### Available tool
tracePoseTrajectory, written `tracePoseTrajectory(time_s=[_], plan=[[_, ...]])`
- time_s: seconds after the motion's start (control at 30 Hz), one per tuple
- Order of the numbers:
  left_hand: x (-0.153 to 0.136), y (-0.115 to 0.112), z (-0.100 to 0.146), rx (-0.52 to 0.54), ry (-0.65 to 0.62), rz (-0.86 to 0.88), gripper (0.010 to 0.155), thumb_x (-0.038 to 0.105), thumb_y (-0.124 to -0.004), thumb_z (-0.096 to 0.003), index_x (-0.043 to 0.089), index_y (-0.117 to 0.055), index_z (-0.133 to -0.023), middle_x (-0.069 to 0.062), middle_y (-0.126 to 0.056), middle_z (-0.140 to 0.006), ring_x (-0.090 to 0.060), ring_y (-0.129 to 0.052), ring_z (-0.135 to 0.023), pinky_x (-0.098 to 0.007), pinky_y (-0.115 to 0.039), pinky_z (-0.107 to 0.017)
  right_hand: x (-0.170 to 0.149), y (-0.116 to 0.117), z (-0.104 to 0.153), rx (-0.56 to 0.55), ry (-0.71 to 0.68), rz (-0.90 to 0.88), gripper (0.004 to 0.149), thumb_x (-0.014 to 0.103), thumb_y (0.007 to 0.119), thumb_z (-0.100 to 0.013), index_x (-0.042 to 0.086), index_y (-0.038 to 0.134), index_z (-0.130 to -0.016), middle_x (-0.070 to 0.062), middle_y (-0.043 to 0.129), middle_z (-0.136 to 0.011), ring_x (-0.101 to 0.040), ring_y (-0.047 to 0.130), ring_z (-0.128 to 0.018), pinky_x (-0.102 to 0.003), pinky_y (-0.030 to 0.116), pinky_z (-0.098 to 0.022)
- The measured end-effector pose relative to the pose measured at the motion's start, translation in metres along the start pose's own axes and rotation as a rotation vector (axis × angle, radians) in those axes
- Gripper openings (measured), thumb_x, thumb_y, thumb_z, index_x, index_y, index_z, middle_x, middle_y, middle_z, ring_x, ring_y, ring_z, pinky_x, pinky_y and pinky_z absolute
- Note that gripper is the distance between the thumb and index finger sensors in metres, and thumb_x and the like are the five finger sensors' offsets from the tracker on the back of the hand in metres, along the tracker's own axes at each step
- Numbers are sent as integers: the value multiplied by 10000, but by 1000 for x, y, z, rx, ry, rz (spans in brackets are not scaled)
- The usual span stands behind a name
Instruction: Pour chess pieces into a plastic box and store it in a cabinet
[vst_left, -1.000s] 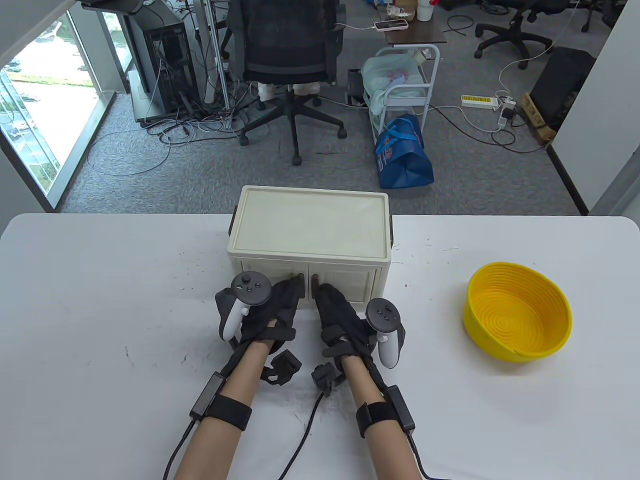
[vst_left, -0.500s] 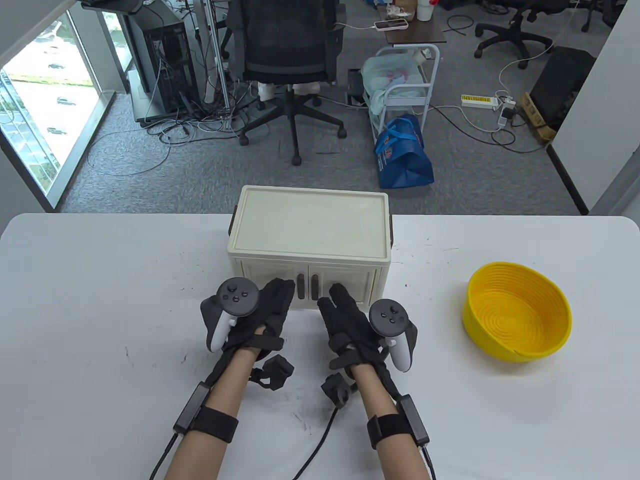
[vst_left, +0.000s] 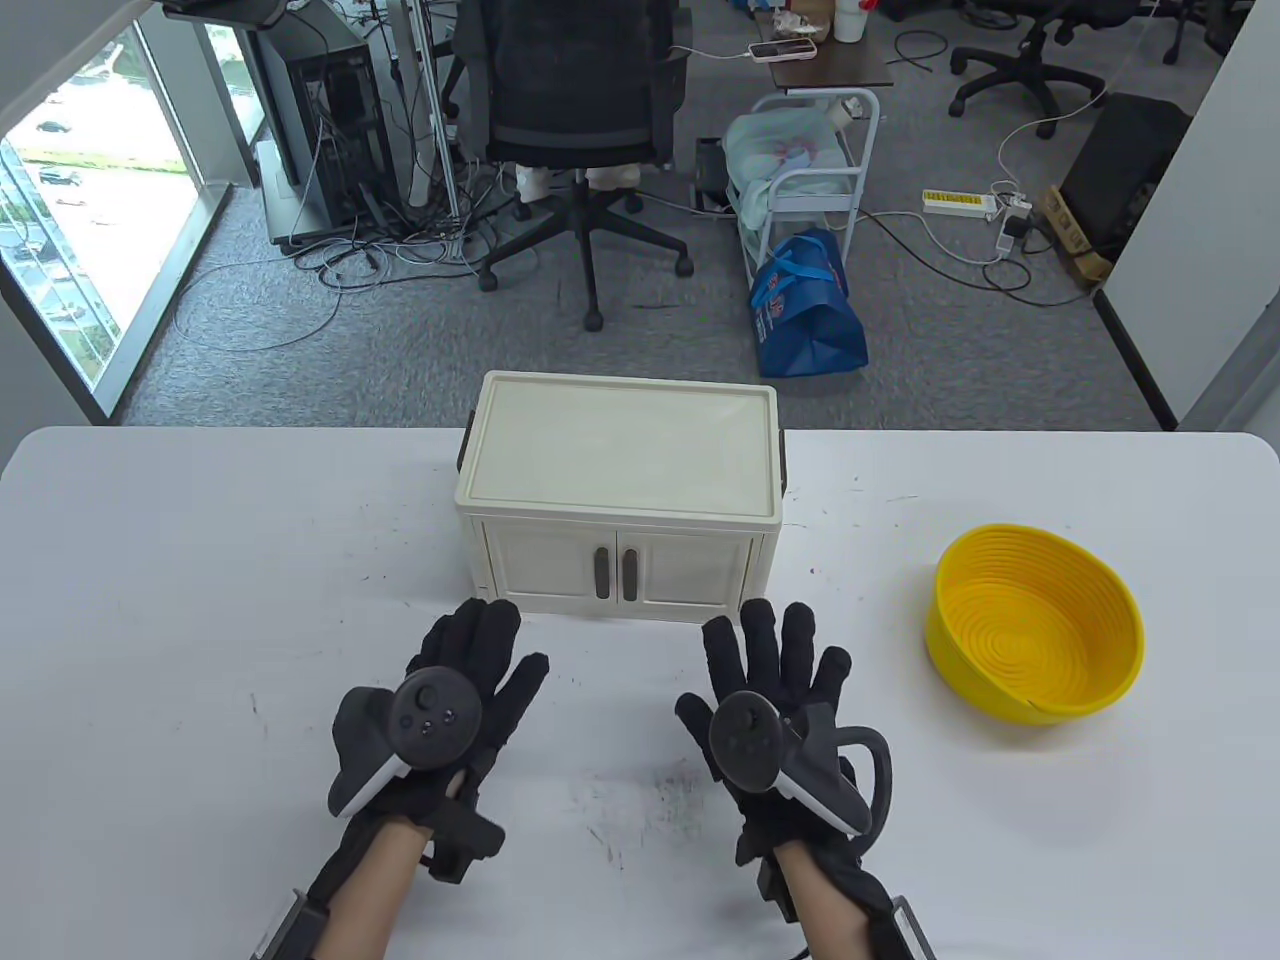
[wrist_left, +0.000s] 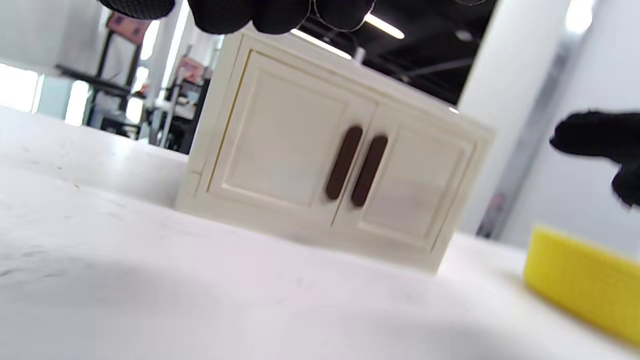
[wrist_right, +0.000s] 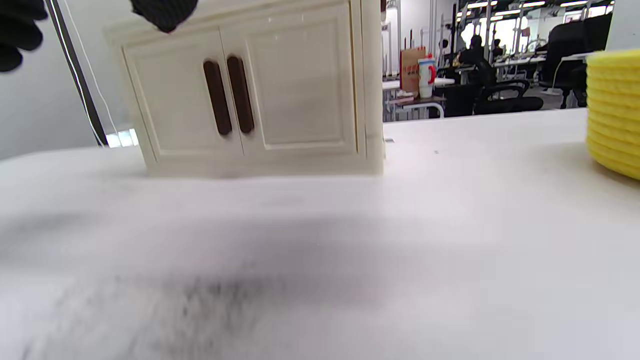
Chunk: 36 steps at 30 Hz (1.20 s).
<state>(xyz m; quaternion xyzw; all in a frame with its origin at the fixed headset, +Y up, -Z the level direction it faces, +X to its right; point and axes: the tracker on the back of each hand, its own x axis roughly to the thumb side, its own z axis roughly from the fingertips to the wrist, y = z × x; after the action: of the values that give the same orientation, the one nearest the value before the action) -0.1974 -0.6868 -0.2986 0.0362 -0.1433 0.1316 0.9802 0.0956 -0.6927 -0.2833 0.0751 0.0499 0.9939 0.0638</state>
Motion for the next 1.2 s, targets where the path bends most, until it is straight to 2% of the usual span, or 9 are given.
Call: tracePoseTrajectory(time_s=[0.1,0.2,0.23,0.27,0.3,0.4,0.53,0.97,1.2], plan=[[-4,-34,16,-84,-54,-193,758,638,-445,-682,200,-329,-1290,-241,-334,-1327,-571,-317,-1158,-803,-407,-707,-8,33,6,67,-21,-19,746,590,617,-595,267,292,-1184,-133,115,-1242,-474,57,-1097,-728,169,-723],[-9,-61,29,-132,-68,-251,793,670,-419,-667,205,-278,-1294,-233,-279,-1334,-574,-254,-1156,-821,-367,-695,-13,67,7,69,-115,-29,734,589,603,-593,261,300,-1175,-110,117,-1238,-452,66,-1105,-720,169,-728],[-11,-68,34,-125,-64,-230,800,677,-402,-670,200,-257,-1296,-240,-266,-1333,-579,-243,-1153,-824,-362,-690,-11,71,5,120,-98,23,734,602,591,-592,284,278,-1175,-96,91,-1237,-446,47,-1105,-720,163,-730],[-5,-68,36,-103,-76,-184,800,674,-432,-661,199,-304,-1292,-242,-299,-1328,-583,-270,-1147,-827,-367,-680,-9,74,6,193,-63,71,739,611,589,-580,307,263,-1169,-76,64,-1233,-439,17,-1102,-718,140,-733],[-7,-70,34,-135,-72,-185,803,671,-426,-660,192,-290,-1290,-241,-273,-1325,-576,-238,-1147,-828,-336,-681,-8,75,7,189,-82,79,737,611,585,-580,315,253,-1167,-67,49,-1231,-425,2,-1104,-715,127,-736],[2,-64,38,-30,-80,-174,799,674,-429,-653,208,-299,-1288,-229,-283,-1330,-564,-239,-1157,-825,-337,-689,-4,78,4,188,-102,75,734,613,563,-592,301,244,-1176,-87,55,-1234,-439,10,-1100,-716,140,-732],[0,-63,39,-74,-79,-220,799,675,-417,-658,202,-296,-1291,-241,-284,-1328,-571,-244,-1151,-824,-347,-686,-3,85,1,241,-80,104,734,621,544,-595,299,233,-1177,-93,47,-1231,-443,9,-1095,-714,149,-731],[-4,-60,42,-101,-66,-220,797,670,-422,-658,199,-303,-1291,-244,-288,-1327,-574,-248,-1150,-823,-353,-688,-8,70,14,108,-54,53,737,617,538,-595,263,253,-1175,-133,95,-1225,-473,81,-1086,-714,215,-724],[-9,-56,44,-94,-42,-221,794,665,-429,-659,196,-311,-1289,-246,-292,-1324,-571,-254,-1150,-821,-357,-689,-3,74,16,125,-88,82,738,617,533,-594,259,249,-1173,-135,90,-1221,-477,81,-1081,-715,217,-720]])
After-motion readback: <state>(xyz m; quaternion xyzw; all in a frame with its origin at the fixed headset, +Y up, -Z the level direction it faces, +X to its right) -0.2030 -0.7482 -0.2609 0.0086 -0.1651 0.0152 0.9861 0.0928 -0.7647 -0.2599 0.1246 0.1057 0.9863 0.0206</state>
